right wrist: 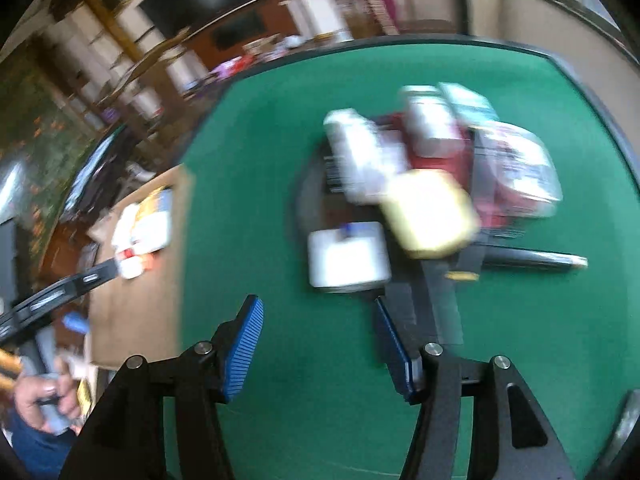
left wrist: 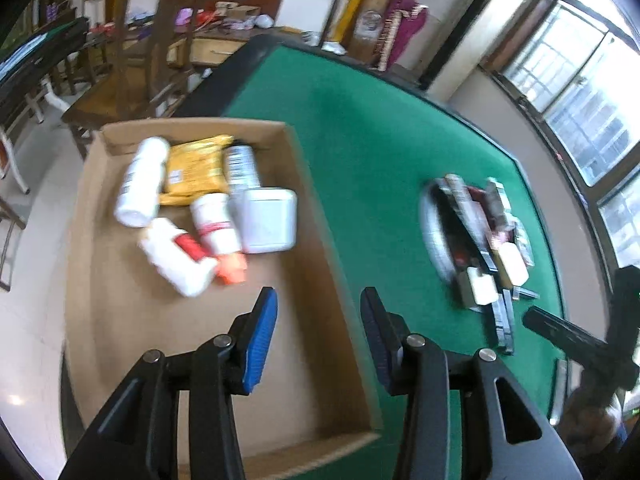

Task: Organize objects
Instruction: 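Move both tools back over the pile of items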

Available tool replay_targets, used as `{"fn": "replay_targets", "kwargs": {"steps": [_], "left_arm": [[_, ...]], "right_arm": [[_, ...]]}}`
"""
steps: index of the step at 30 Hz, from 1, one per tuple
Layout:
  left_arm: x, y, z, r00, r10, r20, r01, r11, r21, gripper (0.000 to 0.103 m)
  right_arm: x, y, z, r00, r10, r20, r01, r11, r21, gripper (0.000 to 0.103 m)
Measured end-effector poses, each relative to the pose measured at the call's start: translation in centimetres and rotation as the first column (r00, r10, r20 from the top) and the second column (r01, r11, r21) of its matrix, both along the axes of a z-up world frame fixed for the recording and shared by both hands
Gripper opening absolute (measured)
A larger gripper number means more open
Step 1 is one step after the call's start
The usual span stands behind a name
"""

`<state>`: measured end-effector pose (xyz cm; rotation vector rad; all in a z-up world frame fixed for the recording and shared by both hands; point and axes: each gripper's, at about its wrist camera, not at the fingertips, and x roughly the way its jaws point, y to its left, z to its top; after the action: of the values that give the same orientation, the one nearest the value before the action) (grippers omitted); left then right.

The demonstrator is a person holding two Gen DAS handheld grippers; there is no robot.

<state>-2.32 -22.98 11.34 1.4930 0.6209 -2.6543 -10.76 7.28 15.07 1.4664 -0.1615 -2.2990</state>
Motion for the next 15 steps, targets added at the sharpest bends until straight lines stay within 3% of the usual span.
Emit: {"fn": "replay_targets", "kwargs": {"steps": [5,10,13,15], "left_arm": [[-0.4,5.6,1.1,0.997,-0.080,-0.017,0.080,0.997,-0.005,0.046],[-0.2,10.1,0.0,0.990,-0.141,0.019,0.141,0.990,-0.002,0.046],[-0.3,11.8,-0.6,0.987,-0.155,0.040,0.155,0.988,-0.001,0.046],[-0.5,12.3,-1.1,0.985,-0.163,0.049,0.162,0.987,0.017,0.046]], "right_arm": [[-4.0,8.3,-1.1,0.995,-0.100,-0.029,0.103,0.987,0.124,0.061],[-8.2,11.2,-3.0,0.990,-0.140,-0.014,0.140,0.972,0.188,0.061],[-8.9,11.6,-4.2,0.990,-0.140,0.016,0.135,0.977,0.165,0.061],[-8.4,11.9,-4.7,0.989,-0.132,0.068,0.125,0.987,0.102,0.061]]}}
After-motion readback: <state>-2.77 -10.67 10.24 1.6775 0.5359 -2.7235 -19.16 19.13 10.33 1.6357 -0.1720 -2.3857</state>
